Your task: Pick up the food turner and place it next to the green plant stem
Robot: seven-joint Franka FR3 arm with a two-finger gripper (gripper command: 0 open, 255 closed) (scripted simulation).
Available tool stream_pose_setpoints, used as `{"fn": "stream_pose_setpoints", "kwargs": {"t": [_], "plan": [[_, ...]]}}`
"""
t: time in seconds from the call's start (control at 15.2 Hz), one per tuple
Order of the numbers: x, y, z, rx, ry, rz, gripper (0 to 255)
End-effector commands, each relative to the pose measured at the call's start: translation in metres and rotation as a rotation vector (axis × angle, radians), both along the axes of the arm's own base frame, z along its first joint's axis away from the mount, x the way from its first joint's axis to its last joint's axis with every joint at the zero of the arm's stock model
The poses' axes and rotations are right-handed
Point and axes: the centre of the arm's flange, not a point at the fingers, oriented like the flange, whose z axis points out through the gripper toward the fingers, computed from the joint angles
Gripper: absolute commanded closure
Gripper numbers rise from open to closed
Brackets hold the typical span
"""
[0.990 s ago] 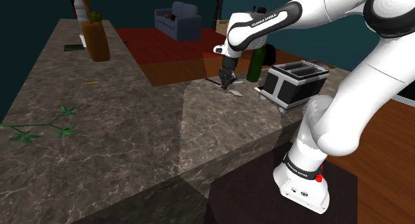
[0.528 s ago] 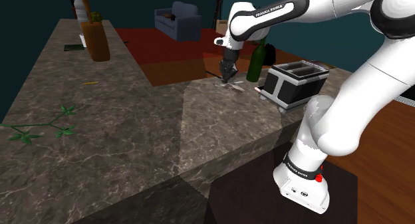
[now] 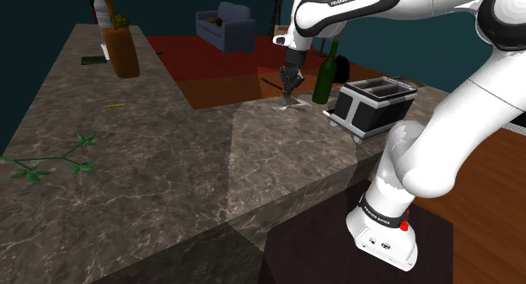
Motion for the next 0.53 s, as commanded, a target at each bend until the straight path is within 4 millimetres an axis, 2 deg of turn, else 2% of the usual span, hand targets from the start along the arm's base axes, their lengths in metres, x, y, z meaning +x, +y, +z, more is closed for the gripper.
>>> {"fn": "stream_pose_setpoints", "kwargs": {"t": [0.0,0.46], "plan": [[0.002,-0.001,0.011,0.000,0.001,0.000,255],[0.002,-0.001,0.048,0.000,0.001,0.000,255]]}}
